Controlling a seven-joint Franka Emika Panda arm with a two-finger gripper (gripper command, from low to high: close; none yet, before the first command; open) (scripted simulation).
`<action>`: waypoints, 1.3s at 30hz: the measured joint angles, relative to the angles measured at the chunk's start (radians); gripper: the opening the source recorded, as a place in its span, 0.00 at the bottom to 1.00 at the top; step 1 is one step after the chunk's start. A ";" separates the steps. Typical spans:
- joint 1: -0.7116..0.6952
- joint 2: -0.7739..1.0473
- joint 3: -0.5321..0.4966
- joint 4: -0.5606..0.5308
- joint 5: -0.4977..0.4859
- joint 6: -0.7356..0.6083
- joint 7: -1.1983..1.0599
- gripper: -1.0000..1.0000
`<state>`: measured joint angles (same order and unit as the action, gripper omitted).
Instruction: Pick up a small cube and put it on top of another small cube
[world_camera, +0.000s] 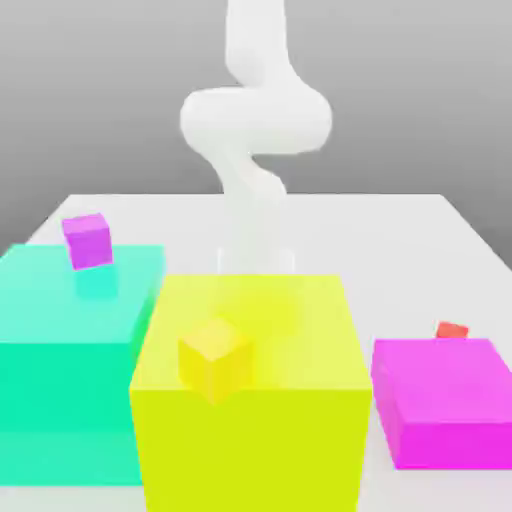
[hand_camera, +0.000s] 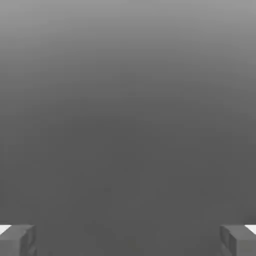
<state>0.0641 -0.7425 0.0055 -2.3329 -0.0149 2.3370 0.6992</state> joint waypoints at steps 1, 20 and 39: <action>0.027 0.025 0.002 -0.014 -0.005 0.016 -0.045 0.50; 0.479 0.462 0.046 -0.263 -0.056 0.295 -0.856 0.50; 0.795 0.944 0.114 -0.432 -0.106 0.629 -1.491 0.50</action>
<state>0.8589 0.2017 0.1198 -2.7652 -0.1209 2.9662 -0.7913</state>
